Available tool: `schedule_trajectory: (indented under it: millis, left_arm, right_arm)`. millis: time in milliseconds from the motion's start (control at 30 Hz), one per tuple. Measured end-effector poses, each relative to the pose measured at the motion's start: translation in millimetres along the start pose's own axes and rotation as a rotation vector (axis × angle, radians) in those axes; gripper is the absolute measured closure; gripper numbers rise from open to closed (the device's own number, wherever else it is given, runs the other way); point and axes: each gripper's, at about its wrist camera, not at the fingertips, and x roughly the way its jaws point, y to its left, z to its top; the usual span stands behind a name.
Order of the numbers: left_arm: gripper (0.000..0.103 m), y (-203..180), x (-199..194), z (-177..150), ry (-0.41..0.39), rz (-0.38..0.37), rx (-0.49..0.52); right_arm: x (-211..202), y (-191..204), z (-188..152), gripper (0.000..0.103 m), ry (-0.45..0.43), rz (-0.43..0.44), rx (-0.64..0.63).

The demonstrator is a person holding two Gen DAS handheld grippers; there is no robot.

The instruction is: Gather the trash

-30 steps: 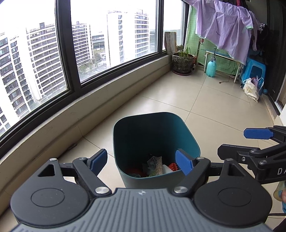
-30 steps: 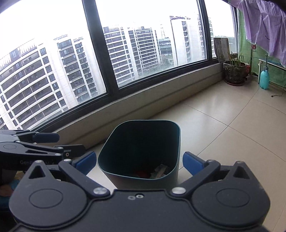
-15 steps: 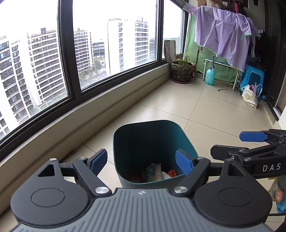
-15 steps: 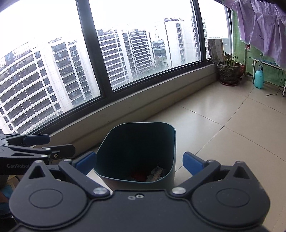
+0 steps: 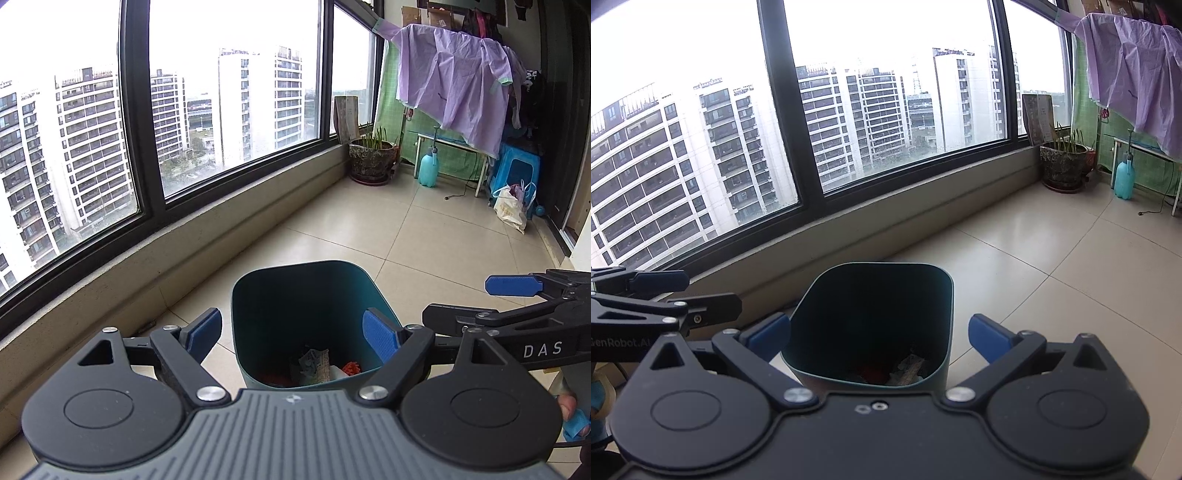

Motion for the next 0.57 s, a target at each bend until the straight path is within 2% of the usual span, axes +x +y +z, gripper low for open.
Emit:
schedule_trajectory:
  millis: [567]
  left_arm:
    - [0.019, 3.1, 1.0, 1.9, 0.02, -0.01, -0.005]
  right_arm:
    - [4.2, 0.5, -1.1, 0.0, 0.02, 0.004, 0.016]
